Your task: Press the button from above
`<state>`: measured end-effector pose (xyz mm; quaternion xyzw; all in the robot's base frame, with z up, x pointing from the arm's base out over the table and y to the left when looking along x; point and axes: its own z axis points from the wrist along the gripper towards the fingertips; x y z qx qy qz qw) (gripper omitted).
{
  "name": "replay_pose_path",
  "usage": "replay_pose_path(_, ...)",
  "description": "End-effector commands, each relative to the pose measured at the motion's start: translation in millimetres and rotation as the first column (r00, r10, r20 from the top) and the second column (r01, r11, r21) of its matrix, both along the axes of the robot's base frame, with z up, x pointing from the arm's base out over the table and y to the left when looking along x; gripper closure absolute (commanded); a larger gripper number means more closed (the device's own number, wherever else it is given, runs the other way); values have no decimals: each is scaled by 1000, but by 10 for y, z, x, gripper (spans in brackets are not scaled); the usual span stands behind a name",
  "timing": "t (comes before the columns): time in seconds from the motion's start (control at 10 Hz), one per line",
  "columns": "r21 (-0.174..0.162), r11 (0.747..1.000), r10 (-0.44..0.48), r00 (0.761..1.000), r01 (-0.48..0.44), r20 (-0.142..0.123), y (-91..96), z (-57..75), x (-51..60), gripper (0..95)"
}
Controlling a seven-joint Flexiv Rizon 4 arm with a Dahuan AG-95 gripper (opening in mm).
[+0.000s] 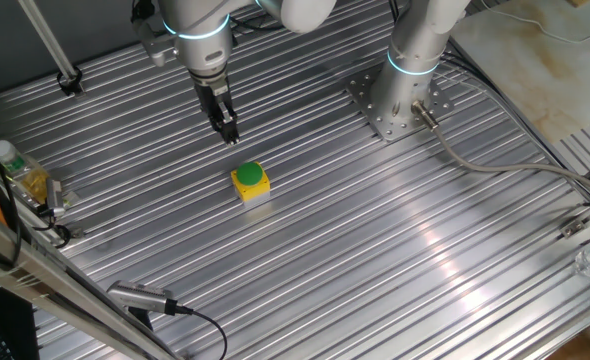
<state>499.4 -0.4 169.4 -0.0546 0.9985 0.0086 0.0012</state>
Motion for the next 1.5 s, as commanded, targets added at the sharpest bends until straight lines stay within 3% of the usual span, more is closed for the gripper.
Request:
replay_pose_path(0.1, 21, 993, 114, 994, -114, -3, 4, 6, 6, 950)
replay_pose_path(1.1, 21, 994, 108, 994, -108, -5, 7, 5, 7, 950)
replay_pose_path(1.5, 20, 995, 94, 996, -94, 8, 140, -7, 68, 950)
